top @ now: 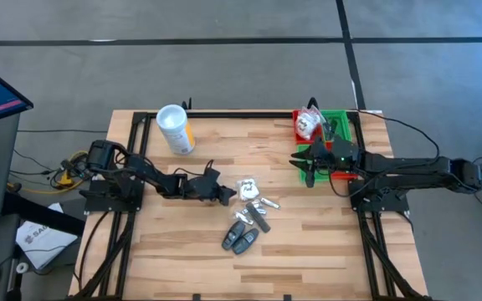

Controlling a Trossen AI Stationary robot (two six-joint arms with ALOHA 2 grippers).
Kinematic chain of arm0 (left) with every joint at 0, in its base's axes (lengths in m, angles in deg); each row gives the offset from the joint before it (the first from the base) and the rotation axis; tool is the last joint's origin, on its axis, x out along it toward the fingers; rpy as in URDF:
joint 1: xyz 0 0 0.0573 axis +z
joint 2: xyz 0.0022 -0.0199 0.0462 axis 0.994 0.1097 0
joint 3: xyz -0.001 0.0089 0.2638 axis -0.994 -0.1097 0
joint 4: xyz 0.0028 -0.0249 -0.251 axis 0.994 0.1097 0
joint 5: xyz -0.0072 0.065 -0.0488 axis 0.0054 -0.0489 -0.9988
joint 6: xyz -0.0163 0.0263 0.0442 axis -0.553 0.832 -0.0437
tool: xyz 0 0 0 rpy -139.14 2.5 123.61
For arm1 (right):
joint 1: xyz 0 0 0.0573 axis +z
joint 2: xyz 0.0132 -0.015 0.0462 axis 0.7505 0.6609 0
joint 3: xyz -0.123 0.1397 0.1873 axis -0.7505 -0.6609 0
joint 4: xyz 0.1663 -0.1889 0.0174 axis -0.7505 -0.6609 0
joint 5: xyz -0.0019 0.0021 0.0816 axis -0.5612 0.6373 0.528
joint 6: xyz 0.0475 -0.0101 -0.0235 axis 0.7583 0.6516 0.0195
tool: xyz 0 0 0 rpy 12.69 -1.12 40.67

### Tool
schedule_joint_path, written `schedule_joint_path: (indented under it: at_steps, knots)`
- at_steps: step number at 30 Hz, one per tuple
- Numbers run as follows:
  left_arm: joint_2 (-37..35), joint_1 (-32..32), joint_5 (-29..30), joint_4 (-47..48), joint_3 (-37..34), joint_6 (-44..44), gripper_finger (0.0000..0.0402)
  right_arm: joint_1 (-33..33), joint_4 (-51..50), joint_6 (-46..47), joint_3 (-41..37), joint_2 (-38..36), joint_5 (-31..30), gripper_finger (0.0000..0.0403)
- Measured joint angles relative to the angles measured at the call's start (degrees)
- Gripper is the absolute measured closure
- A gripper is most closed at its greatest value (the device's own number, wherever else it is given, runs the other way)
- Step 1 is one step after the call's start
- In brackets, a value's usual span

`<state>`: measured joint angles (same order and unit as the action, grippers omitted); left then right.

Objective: Pick & Place Travel size toiletries
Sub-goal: Put the white cotton pack into the top red bin

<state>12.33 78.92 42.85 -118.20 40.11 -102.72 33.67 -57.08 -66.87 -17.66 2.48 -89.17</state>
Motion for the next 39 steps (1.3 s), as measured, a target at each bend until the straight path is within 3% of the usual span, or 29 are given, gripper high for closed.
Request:
schedule_joint_path:
  at_steps: [10, 24, 39]
  knots:
    - [5.2, 0.4, -0.9, -0.9, 4.2, 0.8, 0.0279, 0.8, 0.5, 0.0, 0.0, 0.0, 0.0, 0.0298]
    - [3.8, -0.2, -5.3, 2.2, 4.3, 1.0, 0.0279, 3.3, 1.3, -0.9, 0.0, 0.0, 0.0, 0.0298]
    - [3.7, 0.4, -5.1, 5.5, 4.5, -3.6, 0.0279, 3.3, 1.6, -0.9, 0.0, 0.0, 0.0, 0.0298]
